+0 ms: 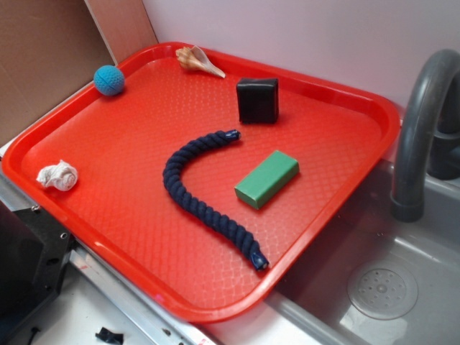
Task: Grab the white paper.
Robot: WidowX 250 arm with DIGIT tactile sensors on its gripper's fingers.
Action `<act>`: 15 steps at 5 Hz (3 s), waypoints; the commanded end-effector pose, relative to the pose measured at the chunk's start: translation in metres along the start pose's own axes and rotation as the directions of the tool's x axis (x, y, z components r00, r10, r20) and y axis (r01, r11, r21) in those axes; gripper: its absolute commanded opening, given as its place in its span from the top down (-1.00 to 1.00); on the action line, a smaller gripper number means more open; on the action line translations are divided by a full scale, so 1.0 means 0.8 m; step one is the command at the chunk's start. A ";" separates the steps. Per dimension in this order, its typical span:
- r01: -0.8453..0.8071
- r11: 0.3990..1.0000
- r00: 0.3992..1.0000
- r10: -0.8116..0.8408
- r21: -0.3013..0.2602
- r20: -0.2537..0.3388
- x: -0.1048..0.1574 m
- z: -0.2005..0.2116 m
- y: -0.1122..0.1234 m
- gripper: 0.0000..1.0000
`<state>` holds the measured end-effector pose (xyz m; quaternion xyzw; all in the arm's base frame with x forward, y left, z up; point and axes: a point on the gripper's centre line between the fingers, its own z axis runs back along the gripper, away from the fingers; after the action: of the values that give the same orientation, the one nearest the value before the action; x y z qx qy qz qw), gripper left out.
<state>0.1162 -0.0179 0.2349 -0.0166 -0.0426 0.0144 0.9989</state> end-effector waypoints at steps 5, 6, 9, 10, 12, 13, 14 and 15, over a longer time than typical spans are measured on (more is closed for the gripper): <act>0.016 1.000 0.999 -0.016 -0.006 0.038 -0.018 -0.115 0.080 -1.00; 0.020 1.000 0.999 -0.020 0.019 -0.030 -0.017 -0.155 0.099 -1.00; 0.075 0.997 0.976 -0.068 0.029 -0.208 0.010 -0.245 0.119 -1.00; 0.090 0.996 0.960 -0.082 0.019 -0.267 0.001 -0.262 0.123 -1.00; 0.088 0.995 0.948 -0.071 0.039 -0.309 -0.009 -0.272 0.120 0.74; 0.076 0.996 0.951 -0.059 0.045 -0.303 -0.009 -0.269 0.119 1.00; 0.050 0.997 0.956 -0.031 0.060 -0.292 -0.004 -0.257 0.123 1.00; -0.003 0.996 0.971 0.024 0.087 -0.239 0.020 -0.221 0.116 1.00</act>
<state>0.1409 0.0670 0.0508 0.0157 0.0990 0.0258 0.9946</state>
